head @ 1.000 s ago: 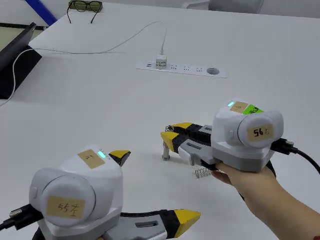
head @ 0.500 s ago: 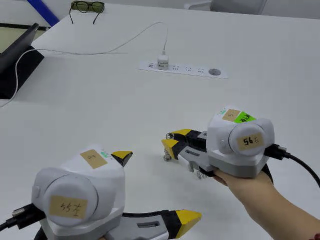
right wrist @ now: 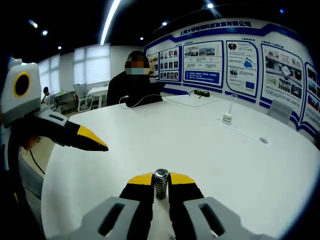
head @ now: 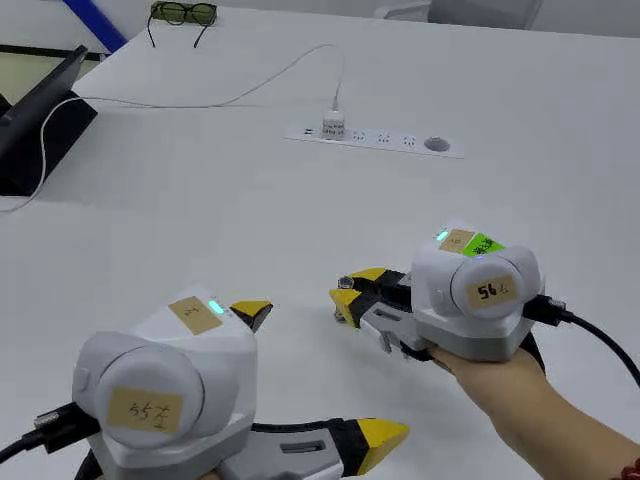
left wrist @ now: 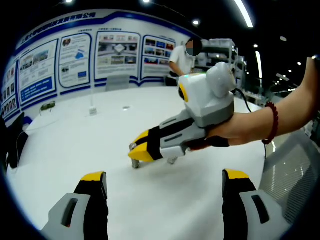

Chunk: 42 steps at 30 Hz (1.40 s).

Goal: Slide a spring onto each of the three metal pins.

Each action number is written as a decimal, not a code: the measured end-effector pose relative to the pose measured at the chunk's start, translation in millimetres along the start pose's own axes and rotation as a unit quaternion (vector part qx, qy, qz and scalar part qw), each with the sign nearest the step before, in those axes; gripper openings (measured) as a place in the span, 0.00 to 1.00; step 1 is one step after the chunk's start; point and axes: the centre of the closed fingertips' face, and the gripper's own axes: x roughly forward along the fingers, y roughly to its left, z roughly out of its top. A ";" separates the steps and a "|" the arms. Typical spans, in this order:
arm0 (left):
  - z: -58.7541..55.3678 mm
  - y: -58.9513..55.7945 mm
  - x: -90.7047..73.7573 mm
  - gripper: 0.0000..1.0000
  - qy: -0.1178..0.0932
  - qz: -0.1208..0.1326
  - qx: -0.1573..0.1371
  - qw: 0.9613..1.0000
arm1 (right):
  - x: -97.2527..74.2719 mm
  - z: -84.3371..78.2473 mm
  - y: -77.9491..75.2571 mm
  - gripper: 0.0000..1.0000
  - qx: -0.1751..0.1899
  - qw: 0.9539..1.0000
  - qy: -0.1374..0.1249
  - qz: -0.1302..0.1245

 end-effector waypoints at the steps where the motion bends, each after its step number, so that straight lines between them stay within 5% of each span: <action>1: 0.0 0.0 -0.1 0.97 0.000 0.000 0.000 1.000 | 0.6 -1.1 0.2 0.12 0.000 1.000 0.002 0.000; 15: 0.0 -1.2 0.1 0.95 0.000 0.000 0.005 1.000 | -2.7 0.6 3.9 0.18 0.011 1.000 0.003 0.006; 31: 3.6 -2.3 1.0 0.91 -0.005 0.004 0.020 1.000 | -42.3 30.0 3.4 0.34 0.036 0.999 -0.025 0.000; 42: 3.9 -8.0 4.1 0.82 0.006 -0.003 0.053 0.999 | -74.5 24.6 -1.3 0.44 0.052 0.998 -0.019 -0.018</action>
